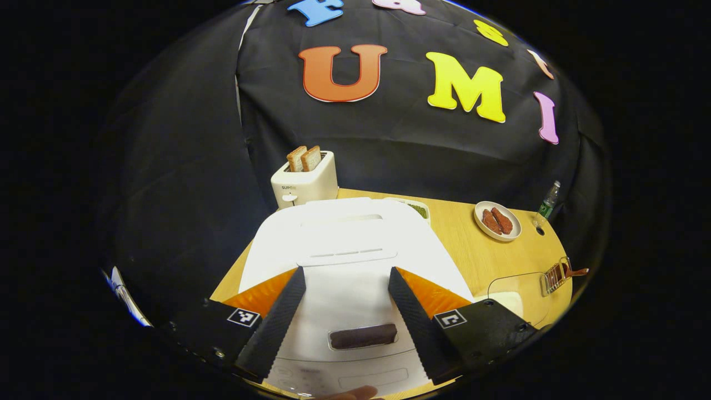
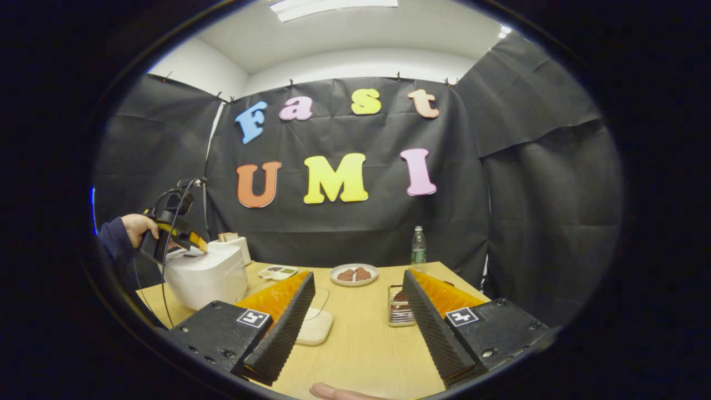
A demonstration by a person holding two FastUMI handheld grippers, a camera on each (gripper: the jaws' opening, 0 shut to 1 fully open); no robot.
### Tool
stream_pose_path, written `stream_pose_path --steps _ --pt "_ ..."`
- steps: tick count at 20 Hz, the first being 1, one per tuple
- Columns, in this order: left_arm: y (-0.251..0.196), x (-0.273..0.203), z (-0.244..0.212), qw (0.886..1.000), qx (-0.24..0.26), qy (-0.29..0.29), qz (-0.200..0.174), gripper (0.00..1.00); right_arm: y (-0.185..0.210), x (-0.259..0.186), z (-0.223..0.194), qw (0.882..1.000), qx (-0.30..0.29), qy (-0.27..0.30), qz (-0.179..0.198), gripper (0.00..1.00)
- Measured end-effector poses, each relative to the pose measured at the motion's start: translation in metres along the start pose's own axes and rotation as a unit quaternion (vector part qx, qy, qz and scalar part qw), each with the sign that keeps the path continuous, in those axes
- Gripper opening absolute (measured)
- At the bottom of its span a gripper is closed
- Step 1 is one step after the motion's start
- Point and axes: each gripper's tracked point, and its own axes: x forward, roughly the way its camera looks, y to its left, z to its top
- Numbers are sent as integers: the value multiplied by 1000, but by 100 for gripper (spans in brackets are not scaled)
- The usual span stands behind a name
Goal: Close the left gripper, press the button to open the rice cooker; take a wooden spoon from the chopstick holder with the right hand, scoop a spoonful of rice and pour it into the rice cooker, then put the wooden spoon back into the chopstick holder.
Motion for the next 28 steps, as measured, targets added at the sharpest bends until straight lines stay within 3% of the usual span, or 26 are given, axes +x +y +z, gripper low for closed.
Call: stream_pose_path --steps 11,13,23,28 --pt "-1 -2 4 999 -12 -50 16 97 -5 12 -6 1000 -3 12 -6 100" --pt "-10 -11 6 998 -12 -54 4 97 -10 18 -2 1000 -7 12 -13 100" --pt "-57 -116 61 985 13 -170 -28 94 -22 36 34 999 2 -6 -35 98" --pt "-79 -177 77 968 44 -244 -28 94 -22 33 50 999 1 -19 -39 100"
